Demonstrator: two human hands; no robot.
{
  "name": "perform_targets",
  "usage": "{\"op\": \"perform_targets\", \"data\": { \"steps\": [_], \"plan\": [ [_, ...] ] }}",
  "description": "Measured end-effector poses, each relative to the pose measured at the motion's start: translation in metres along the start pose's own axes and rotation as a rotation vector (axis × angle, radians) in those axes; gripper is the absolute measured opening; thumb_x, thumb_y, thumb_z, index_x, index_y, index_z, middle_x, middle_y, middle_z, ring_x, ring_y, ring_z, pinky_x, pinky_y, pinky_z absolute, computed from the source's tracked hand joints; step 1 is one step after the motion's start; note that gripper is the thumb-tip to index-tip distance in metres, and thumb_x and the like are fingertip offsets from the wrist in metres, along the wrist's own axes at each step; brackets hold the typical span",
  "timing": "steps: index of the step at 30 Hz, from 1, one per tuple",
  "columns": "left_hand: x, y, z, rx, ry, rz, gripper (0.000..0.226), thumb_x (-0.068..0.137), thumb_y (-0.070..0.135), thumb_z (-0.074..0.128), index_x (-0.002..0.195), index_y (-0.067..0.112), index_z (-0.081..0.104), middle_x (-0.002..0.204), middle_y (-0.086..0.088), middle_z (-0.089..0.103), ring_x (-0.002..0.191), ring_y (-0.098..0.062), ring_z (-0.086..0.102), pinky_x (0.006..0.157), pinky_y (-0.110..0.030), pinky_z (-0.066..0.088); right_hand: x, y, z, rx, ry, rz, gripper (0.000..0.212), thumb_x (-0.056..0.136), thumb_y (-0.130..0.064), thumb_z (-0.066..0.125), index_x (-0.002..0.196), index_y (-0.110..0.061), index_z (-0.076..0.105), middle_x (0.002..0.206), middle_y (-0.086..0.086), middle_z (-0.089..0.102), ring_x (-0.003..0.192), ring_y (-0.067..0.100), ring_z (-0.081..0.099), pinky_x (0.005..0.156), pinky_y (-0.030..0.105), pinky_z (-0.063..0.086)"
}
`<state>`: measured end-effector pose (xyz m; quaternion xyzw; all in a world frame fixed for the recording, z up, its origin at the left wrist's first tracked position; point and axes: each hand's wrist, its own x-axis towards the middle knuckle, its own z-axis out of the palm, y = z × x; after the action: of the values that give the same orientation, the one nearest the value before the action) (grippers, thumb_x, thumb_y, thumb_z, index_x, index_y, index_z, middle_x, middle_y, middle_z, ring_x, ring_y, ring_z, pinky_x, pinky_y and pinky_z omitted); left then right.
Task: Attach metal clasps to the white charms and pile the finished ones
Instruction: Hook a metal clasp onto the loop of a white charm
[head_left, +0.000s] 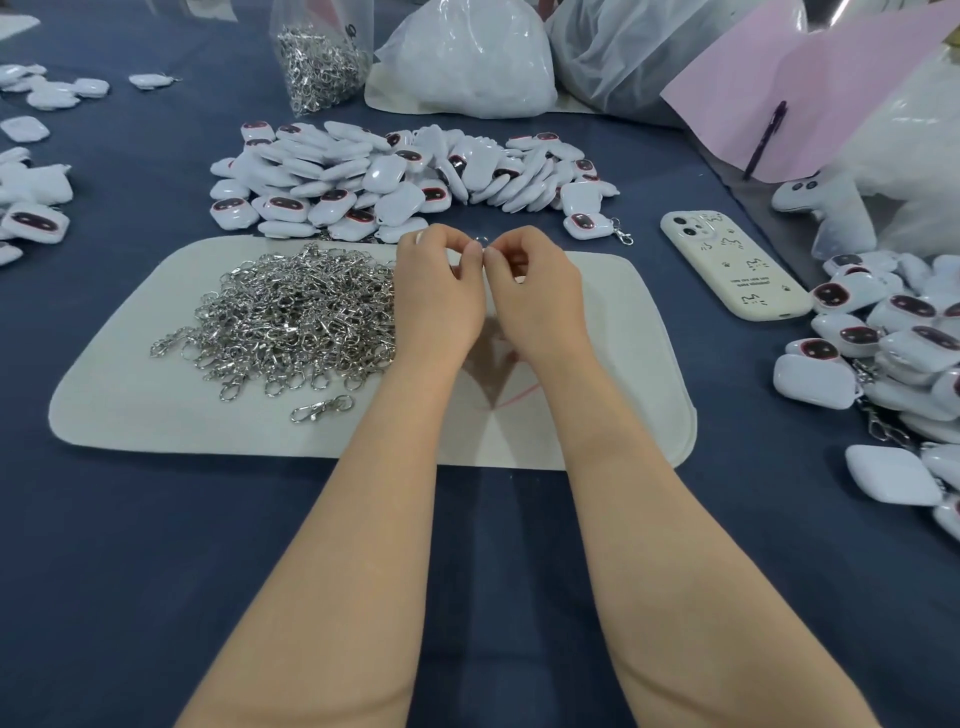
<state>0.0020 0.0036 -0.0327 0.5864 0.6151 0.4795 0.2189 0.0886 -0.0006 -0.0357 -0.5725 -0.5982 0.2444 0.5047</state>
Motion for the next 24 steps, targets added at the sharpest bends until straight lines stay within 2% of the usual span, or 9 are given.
{"op": "perform_targets", "data": {
  "steps": [3,6,8,13,15,18,21,24],
  "plan": [
    [-0.0001,0.0015,-0.0005,0.013,0.024,0.023,0.019,0.096,0.019,0.049,0.102,0.004,0.059,0.114,-0.013,0.055,0.069,-0.003,0.047,0.071,-0.017,0.034,0.0001,-0.002,0.003,0.112,-0.043,0.037,0.005,0.096,-0.019,0.049,0.097,-0.018,0.054,0.084,-0.019,0.057,0.085,0.004,0.055,0.073,0.01,0.041],
    [-0.0005,0.0016,-0.0014,0.025,-0.001,0.011,0.018,0.095,0.016,0.047,0.102,0.003,0.057,0.114,-0.015,0.055,0.091,-0.022,0.055,0.082,-0.029,0.041,-0.0002,-0.0037,0.0043,0.187,-0.095,0.071,0.009,0.095,-0.018,0.05,0.102,-0.019,0.056,0.094,-0.008,0.063,0.095,0.012,0.061,0.086,0.026,0.048],
    [-0.0003,0.0016,-0.0017,0.04,-0.009,0.009,0.017,0.095,0.015,0.046,0.103,0.003,0.057,0.116,-0.014,0.053,0.096,-0.024,0.054,0.083,-0.027,0.039,0.0006,-0.0025,0.0023,0.149,-0.108,0.07,0.011,0.094,-0.014,0.05,0.102,-0.019,0.057,0.096,-0.004,0.064,0.093,0.013,0.062,0.087,0.029,0.049],
    [-0.0008,0.0021,-0.0017,0.075,-0.015,0.007,0.019,0.097,0.015,0.045,0.105,0.003,0.056,0.119,-0.013,0.048,0.095,-0.023,0.052,0.079,-0.022,0.034,0.0007,0.0015,0.0006,0.029,-0.102,0.058,0.015,0.093,-0.01,0.049,0.103,-0.018,0.057,0.084,-0.009,0.062,0.072,-0.001,0.053,0.061,0.006,0.038],
    [-0.0006,0.002,-0.0016,0.084,-0.024,-0.007,0.02,0.098,0.016,0.043,0.107,0.002,0.056,0.12,-0.013,0.047,0.098,-0.024,0.052,0.082,-0.024,0.034,-0.001,0.002,0.002,-0.026,-0.088,0.024,0.015,0.093,-0.01,0.05,0.104,-0.016,0.057,0.081,-0.011,0.058,0.072,0.001,0.053,0.062,0.008,0.038],
    [0.0006,0.0013,-0.0009,0.089,-0.038,-0.011,0.021,0.098,0.016,0.043,0.107,0.002,0.056,0.121,-0.014,0.048,0.097,-0.025,0.053,0.08,-0.024,0.034,-0.0022,0.0021,0.002,-0.02,-0.04,0.014,0.01,0.091,-0.011,0.054,0.098,-0.017,0.057,0.08,-0.011,0.058,0.078,0.007,0.055,0.071,0.016,0.042],
    [0.0014,0.0003,-0.0006,0.087,-0.057,-0.018,0.021,0.098,0.016,0.043,0.106,0.002,0.056,0.12,-0.015,0.05,0.097,-0.025,0.054,0.081,-0.025,0.035,-0.0009,0.0016,0.0008,-0.004,-0.018,0.008,0.01,0.088,-0.01,0.057,0.087,-0.02,0.055,0.076,-0.016,0.057,0.071,-0.002,0.053,0.065,0.009,0.041],
    [0.0024,-0.0001,-0.001,0.06,-0.07,-0.033,0.02,0.097,0.016,0.044,0.105,0.003,0.057,0.119,-0.015,0.053,0.1,-0.025,0.055,0.086,-0.029,0.038,0.0004,0.0013,0.001,0.026,-0.036,0.038,0.009,0.087,-0.012,0.059,0.087,-0.02,0.057,0.075,-0.016,0.059,0.069,-0.004,0.054,0.062,0.004,0.039]
  ]
}}
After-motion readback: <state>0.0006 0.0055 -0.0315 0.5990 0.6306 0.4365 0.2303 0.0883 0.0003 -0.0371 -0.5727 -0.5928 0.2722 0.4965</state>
